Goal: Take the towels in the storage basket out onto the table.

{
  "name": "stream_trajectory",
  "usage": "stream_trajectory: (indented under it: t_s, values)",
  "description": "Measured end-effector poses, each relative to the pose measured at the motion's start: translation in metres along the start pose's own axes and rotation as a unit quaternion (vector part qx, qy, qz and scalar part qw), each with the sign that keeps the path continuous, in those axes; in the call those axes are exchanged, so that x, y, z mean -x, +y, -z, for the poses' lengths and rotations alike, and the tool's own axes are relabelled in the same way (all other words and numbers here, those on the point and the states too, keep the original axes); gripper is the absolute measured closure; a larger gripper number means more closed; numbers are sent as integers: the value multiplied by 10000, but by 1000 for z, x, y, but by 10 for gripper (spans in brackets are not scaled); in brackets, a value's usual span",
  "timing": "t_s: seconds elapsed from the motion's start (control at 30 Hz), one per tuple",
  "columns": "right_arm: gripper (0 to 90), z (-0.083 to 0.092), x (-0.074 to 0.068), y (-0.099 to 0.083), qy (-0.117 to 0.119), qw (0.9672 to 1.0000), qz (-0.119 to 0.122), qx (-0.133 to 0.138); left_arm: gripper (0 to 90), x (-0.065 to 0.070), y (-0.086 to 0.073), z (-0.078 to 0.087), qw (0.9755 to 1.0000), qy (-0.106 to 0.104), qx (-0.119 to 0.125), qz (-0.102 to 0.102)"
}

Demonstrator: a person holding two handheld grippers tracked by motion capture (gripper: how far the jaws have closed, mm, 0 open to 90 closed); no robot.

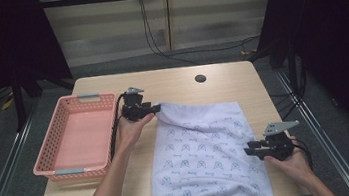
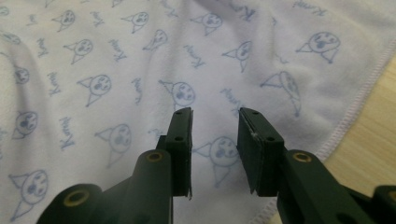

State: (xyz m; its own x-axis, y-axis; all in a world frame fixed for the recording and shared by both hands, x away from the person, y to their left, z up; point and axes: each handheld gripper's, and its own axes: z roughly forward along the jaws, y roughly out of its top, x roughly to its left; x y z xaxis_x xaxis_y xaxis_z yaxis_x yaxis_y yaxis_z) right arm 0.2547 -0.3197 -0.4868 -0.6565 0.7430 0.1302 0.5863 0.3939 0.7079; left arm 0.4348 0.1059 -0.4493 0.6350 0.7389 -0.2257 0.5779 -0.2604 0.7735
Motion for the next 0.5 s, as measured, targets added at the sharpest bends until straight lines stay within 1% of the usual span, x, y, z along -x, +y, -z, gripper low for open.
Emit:
stream_trajectory:
  t_s: [0.03,0.07,0.1,0.13,0.17,0.2,0.23,0.27,0.3,0.33,0.37,0.4,0.43,0.47,0.5]
  values:
    - [657,0,-2,-1,17,10000,4,-28,511,-3,-1,3,9997,220,73,-122]
    - [657,0,-2,-1,17,10000,4,-28,514,-3,-1,3,9997,220,73,-122]
    - [652,-1,-3,-2,39,10000,46,-71,540,-12,5,0,9994,327,5,-73]
    - [652,-1,-3,-2,39,10000,46,-71,560,-12,5,0,9994,327,5,-73]
    - [646,-3,-5,-3,17,9999,54,-119,543,-16,7,-1,9991,421,-6,22]
    - [646,-3,-5,-3,17,9999,54,-119,543,-18,7,-1,9991,406,108,75]
    - [639,-4,-5,-3,16,9999,55,-127,532,-20,9,1,9991,310,280,119]
    - [635,-4,-6,-3,7,9999,71,-145,528,-21,11,2,9989,358,273,116]
    - [628,-5,-5,-3,-9,9998,84,-165,472,-24,15,4,9986,457,256,97]
    - [628,-5,-5,-3,-9,9998,84,-165,464,-24,15,4,9986,457,256,97]
    - [620,-7,-4,-4,-20,9997,68,-216,464,-26,16,7,9982,494,286,195]
    - [609,-9,-4,-5,-66,9995,91,-290,458,-27,15,8,9985,385,294,243]
    - [600,-9,-3,-6,-39,9997,83,-247,474,-24,13,10,9993,258,181,176]
    - [600,-9,-3,-6,-31,9996,70,-258,509,-20,11,10,9997,234,89,59]
    - [607,-9,-4,-6,-52,9996,108,-241,596,-6,-1,17,9996,-128,-122,-227]
